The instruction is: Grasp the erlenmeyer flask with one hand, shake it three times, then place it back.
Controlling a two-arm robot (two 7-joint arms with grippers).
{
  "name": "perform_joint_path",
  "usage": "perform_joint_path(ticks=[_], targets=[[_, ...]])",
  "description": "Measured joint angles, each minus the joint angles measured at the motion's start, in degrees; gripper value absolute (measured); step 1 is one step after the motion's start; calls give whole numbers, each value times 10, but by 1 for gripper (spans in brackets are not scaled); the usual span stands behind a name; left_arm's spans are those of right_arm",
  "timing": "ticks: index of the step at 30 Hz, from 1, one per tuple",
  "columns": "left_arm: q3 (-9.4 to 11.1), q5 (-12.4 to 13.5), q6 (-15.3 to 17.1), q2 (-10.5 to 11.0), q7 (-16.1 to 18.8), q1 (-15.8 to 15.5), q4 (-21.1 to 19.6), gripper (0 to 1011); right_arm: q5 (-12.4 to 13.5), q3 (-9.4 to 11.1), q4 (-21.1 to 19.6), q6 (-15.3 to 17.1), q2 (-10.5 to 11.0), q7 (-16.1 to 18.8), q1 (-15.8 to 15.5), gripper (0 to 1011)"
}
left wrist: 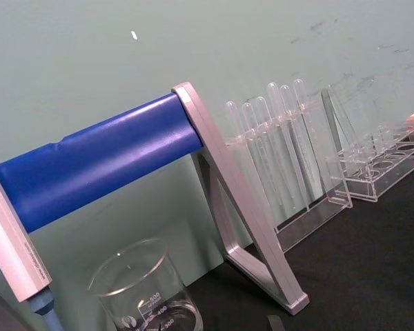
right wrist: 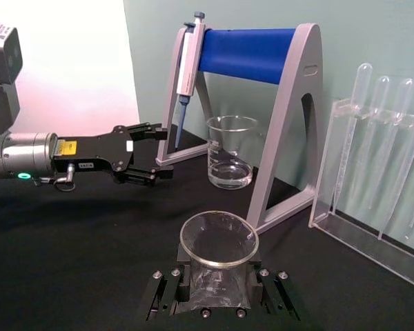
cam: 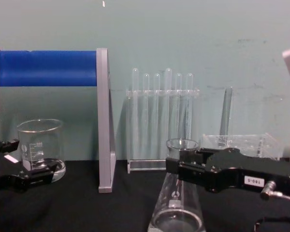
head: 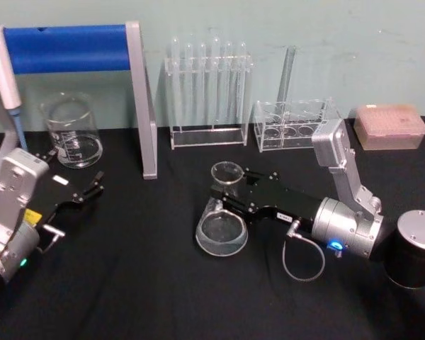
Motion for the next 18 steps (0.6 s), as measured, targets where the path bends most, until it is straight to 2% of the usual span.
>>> perform_joint_path(ticks=[18], targets=[[0, 0, 0, 0, 0, 0, 0, 1001, 2, -9, 14, -1, 2, 10, 7, 449]])
